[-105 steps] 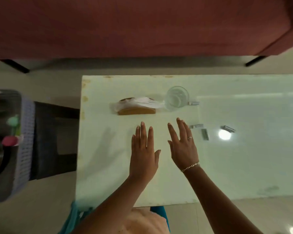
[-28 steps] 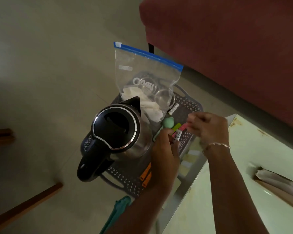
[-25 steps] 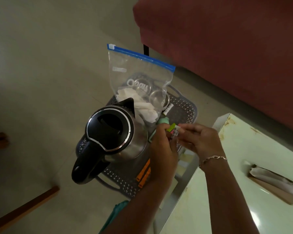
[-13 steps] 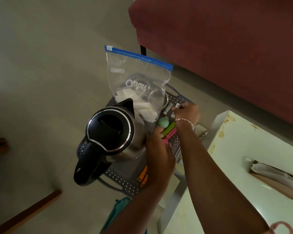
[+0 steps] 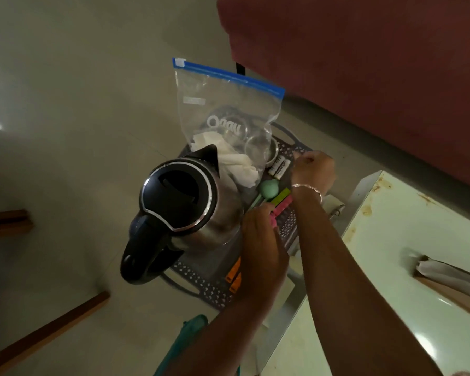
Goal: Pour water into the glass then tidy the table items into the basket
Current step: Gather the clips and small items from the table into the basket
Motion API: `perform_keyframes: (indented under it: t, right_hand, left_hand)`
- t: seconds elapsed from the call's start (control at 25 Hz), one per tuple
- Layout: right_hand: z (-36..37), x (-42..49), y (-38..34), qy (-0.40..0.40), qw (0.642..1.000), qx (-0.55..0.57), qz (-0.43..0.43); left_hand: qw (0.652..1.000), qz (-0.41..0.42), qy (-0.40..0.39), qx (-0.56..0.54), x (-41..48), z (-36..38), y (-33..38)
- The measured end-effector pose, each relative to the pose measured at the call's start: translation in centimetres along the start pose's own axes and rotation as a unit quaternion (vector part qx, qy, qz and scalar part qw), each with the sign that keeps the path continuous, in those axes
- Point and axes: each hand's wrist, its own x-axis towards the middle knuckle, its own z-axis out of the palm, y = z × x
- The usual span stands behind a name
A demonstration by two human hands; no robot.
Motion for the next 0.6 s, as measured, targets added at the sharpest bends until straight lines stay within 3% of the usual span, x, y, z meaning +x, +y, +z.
perform_keyframes:
  t: [0.12, 0.24, 0.44, 0.6]
  right_hand:
    - [-3.4, -2.3, 3.5, 0.091, 0.991, 0.065, -0.076]
    - [-7.1, -5.1, 10.4, 0.141, 0.981, 0.037, -0.128]
    - [-16.2, -7.5, 23.6, 0.204, 0.973, -0.028, -0.103]
    - [-24.7, -7.8, 32.6, 0.263, 0.959, -0.078, -0.065]
  left_hand:
    - [0.993, 0.074, 0.018, 0.085, -1.2, 1.2, 1.1]
    - [0.987, 0.105, -0.012, 0.12, -3.5, 3.5, 2.7]
    - [0.978, 0.125, -0.11, 0.123, -11.5, 10.4, 5.9]
    - [0.955, 0.188, -0.192, 0.126, -17.4, 16.2, 9.2]
